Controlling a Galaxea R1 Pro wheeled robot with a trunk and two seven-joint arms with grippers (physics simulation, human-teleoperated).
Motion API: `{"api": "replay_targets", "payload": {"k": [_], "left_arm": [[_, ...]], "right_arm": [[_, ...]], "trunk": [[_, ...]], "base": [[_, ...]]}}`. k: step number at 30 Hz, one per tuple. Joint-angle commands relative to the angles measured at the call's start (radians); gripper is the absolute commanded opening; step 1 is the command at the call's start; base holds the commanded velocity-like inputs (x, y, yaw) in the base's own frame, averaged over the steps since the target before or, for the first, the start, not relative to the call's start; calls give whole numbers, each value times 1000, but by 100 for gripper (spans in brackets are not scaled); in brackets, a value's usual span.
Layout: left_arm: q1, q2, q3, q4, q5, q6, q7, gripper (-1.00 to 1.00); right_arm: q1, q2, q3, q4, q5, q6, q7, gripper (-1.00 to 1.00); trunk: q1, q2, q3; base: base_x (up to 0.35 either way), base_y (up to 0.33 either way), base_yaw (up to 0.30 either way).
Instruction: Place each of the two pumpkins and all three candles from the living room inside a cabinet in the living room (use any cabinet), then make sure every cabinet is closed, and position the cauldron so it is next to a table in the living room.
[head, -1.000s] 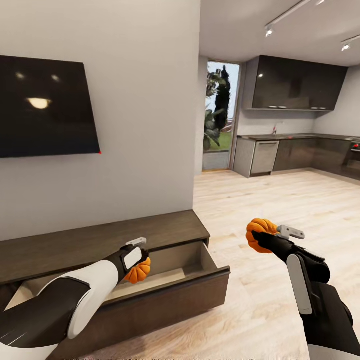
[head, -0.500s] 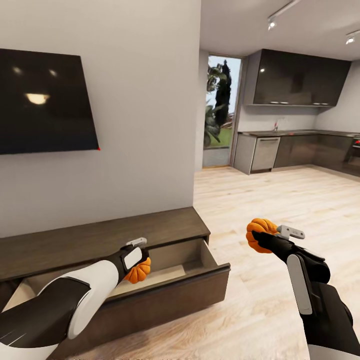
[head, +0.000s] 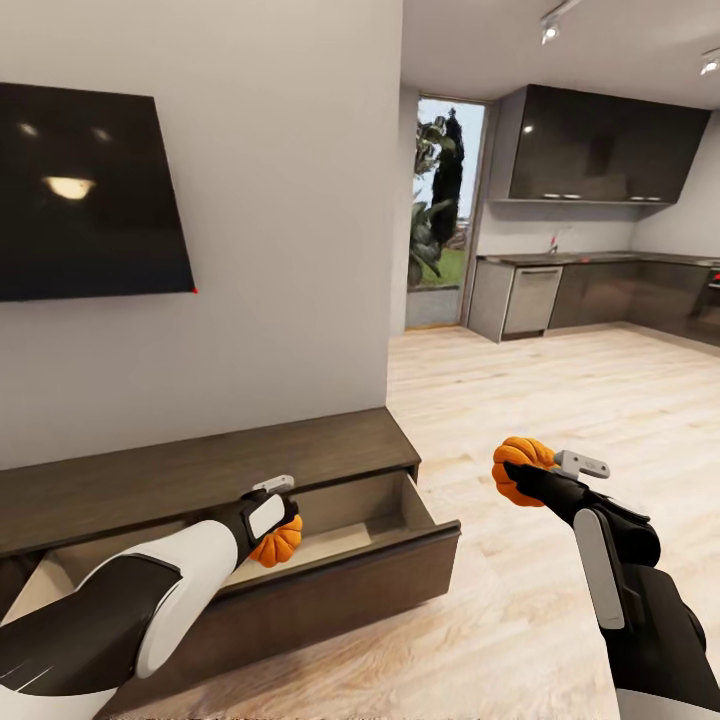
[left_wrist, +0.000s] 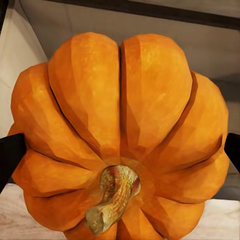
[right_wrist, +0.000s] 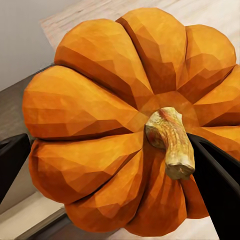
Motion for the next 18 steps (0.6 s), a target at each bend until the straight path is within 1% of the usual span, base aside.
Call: {"api": "replay_targets", "payload": {"k": [1,18], "left_arm": [[0,0,-10,-2,5,6,5,-100],[0,-1,-10,-2,4,7,5,-100]], "right_arm": [[-1,-1,1,-1,-11,4,-10,-100],[-1,-1,1,-2,-11,4,-10,-100]], "trunk": [[0,-1,-3],[0,-1,-28]], "base": [[0,0,0],[0,0,0]]}}
